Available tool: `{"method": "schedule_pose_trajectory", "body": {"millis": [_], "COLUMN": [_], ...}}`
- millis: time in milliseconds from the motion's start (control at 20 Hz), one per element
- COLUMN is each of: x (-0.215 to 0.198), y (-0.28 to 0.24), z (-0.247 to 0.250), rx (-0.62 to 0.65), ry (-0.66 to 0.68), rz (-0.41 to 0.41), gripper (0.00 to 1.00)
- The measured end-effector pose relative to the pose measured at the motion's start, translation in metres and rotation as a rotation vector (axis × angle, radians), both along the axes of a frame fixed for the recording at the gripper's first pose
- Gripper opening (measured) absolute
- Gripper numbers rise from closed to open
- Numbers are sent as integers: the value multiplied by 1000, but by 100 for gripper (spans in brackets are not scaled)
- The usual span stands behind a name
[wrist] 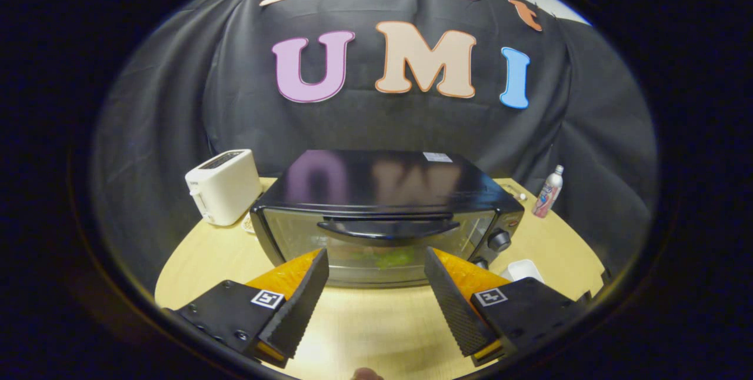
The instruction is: Open the toaster oven, put the food inside, and close the toaster oven door.
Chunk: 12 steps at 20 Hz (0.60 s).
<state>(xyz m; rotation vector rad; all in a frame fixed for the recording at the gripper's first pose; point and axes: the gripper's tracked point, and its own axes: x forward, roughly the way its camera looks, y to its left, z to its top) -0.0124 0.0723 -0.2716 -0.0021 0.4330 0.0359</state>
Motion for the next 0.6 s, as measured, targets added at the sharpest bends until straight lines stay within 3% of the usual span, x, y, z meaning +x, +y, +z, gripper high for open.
{"method": "schedule_pose_trajectory", "body": {"millis": [300,600], "x": [-8,0], "y": [-14,-23], "z": [31,123], "rx": [-24,-6], "ry": [-49,-221], "rz": [-15,-10], "gripper": [100,100]}}
